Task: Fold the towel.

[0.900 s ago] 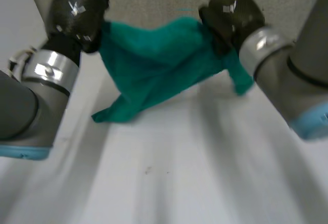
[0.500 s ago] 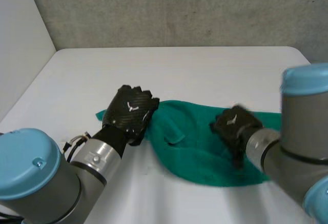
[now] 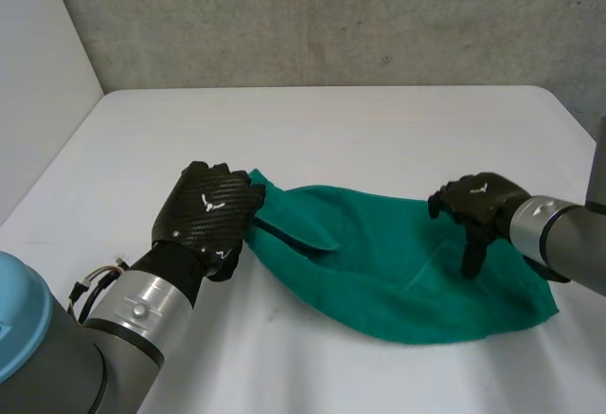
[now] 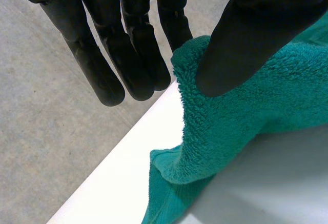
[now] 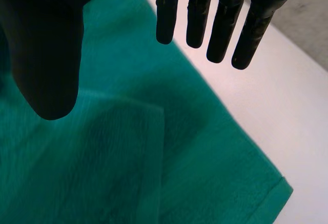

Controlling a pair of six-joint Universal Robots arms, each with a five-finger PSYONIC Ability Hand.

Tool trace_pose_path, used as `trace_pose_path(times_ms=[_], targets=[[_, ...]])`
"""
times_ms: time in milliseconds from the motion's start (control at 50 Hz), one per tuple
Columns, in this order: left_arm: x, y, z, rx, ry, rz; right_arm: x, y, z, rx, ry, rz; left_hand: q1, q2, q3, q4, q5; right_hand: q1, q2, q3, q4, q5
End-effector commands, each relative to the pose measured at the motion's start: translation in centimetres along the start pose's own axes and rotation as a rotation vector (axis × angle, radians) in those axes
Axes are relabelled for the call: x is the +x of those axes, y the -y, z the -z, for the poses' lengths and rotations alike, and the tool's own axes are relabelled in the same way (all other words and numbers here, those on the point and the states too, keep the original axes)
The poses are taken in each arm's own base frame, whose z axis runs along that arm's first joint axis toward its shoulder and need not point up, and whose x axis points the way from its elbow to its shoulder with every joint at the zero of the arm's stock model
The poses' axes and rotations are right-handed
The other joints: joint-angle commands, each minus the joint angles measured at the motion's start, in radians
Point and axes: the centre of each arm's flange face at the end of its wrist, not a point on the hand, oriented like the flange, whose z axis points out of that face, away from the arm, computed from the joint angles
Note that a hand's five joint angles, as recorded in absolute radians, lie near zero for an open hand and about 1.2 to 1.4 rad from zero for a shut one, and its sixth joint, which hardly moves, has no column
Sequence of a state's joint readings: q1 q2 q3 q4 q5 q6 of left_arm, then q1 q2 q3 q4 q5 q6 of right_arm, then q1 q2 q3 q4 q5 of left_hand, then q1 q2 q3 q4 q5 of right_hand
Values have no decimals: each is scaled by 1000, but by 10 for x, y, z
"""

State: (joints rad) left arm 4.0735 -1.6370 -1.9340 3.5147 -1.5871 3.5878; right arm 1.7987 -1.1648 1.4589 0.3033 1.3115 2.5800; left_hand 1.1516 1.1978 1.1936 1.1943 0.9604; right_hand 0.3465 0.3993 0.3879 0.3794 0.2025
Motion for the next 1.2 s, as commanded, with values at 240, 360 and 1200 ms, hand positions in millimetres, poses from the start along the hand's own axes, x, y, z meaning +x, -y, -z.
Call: trace_pose_path(times_ms=[240,360,1200], targets=[[-5,-10,-4,-32,15,5,-17,-41,-23,-64,37,101,245,198,203,202,261,231,178,190,198,201],[-10,-12,-8,-34,31,6,-7,-42,-33,10,-42,112,245,198,203,202,261,1050,997,1008,1017,1019],[-29,-20,-58,-38,91,-36,-21,-29,-11,-41,96,-267,245,198,203,202,261,79,26,38,46,48]])
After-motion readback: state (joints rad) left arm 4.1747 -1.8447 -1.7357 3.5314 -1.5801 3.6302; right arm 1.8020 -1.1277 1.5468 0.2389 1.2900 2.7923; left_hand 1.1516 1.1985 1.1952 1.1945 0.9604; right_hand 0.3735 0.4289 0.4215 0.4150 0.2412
